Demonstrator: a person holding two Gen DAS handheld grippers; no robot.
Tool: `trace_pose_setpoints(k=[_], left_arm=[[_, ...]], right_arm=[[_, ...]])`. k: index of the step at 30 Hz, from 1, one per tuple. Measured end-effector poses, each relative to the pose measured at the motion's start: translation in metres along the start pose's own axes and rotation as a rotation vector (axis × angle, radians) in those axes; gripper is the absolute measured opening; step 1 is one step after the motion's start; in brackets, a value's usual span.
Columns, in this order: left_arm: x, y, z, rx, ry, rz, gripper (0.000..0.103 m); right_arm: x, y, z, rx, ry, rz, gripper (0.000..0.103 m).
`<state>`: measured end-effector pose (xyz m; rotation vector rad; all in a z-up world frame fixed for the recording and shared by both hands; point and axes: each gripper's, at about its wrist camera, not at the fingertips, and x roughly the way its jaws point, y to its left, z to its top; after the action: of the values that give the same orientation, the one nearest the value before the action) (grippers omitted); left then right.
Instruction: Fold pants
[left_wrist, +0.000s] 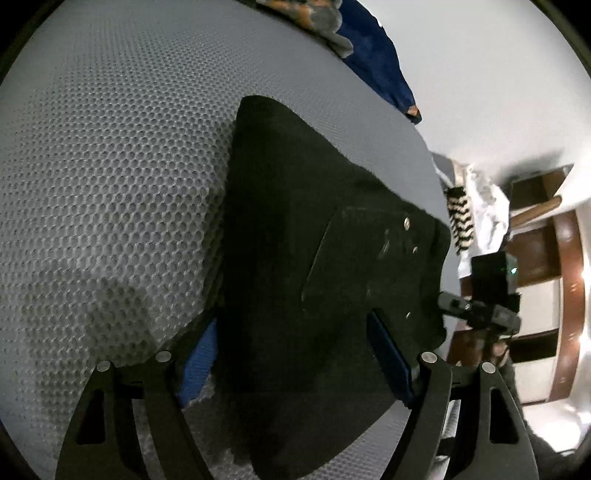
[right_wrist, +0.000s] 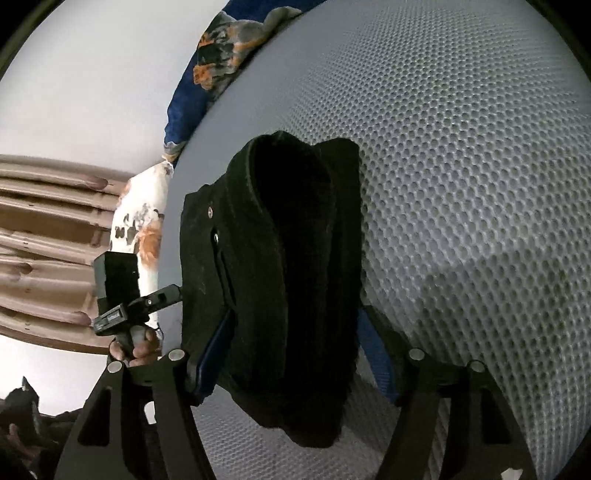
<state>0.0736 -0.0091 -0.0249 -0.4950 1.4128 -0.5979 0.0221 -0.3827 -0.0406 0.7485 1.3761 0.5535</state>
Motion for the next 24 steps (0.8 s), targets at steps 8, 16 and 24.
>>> trace_pose_setpoints(k=[8,16,24], left_arm=[[0.006,-0.004,0.02,0.029,-0.006,-0.033,0.079],[0.008,-0.019,0.005,0.103,-0.078,0.059,0.078],[0.008,-0.042,-0.004,0.159,-0.126,0.246,0.034]], right_arm=[[0.013,0.007,0.015,-0.047,0.039,0.039,0.064],[0.011,-0.007,0.014,0.002,-0.028,0.074,0.04],[0.007,0.016,0.003,-0.01,-0.113,-0.01,0.028]])
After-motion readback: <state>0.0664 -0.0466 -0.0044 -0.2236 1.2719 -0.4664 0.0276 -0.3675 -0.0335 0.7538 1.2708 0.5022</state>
